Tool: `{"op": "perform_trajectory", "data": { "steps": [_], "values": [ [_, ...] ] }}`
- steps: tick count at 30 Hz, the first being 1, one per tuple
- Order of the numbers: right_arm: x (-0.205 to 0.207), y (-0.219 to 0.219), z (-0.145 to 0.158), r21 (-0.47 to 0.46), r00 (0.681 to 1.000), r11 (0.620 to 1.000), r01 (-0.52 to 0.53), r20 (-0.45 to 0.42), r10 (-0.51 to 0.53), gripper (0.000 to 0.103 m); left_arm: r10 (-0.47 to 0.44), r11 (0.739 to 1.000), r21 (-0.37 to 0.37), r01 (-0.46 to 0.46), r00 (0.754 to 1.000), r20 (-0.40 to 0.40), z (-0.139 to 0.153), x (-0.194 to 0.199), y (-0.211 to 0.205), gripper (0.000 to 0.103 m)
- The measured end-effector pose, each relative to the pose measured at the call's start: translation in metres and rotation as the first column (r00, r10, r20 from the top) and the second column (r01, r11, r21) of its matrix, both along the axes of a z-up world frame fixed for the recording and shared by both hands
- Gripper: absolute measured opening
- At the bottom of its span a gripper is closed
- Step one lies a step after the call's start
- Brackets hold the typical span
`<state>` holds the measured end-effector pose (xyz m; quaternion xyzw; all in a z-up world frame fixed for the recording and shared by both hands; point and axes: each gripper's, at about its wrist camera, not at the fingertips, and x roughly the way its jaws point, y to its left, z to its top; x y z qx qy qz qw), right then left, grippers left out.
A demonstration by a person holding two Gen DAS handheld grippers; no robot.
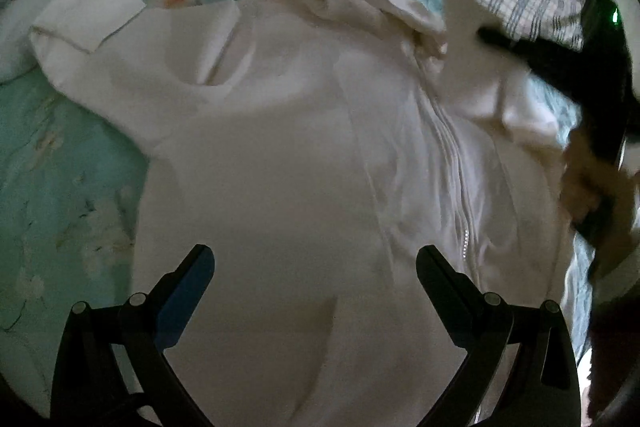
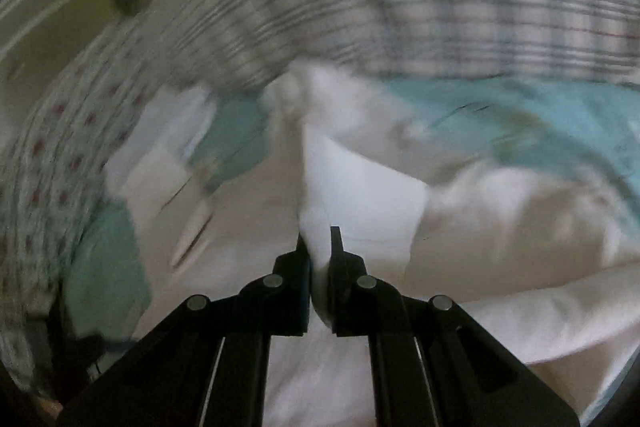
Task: Fold large clothes
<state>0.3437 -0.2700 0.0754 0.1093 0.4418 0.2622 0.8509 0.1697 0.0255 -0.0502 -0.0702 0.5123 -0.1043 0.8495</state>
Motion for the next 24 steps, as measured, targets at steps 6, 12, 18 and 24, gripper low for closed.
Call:
{"op": "perform_trajectory", "data": {
  "steps": [6,12,18,24],
  "values": [
    [-0.029,0.058,-0.044,-0.009,0.98,0.988,-0.157,-0.122,0.155,0.013,0.016,0.99,-0.138,-0.02,1.0,-0.024,0.002,0.008,0.034,0.101],
    [-0.054,0.05,-0.061,0.036,0.959,0.979,-0.202,-0.198,0.205,0.062,-0.069,0.971,-0.235,0.056,0.996,-0.048,-0.002,0.056,0.023,0.101],
    [-0.078,0.002,-0.043,0.052,0.982,0.995,-0.082,-0.169,0.089,0.062,-0.208,0.957,-0.226,0.179,0.972,-0.109,-0.023,0.123,-0.035,0.099],
    [-0.106,-0.065,-0.026,0.053,0.981,0.991,0.127,-0.152,-0.117,0.062,-0.329,0.944,-0.042,0.327,0.942,-0.058,-0.035,0.134,-0.095,0.052]
  ]
}}
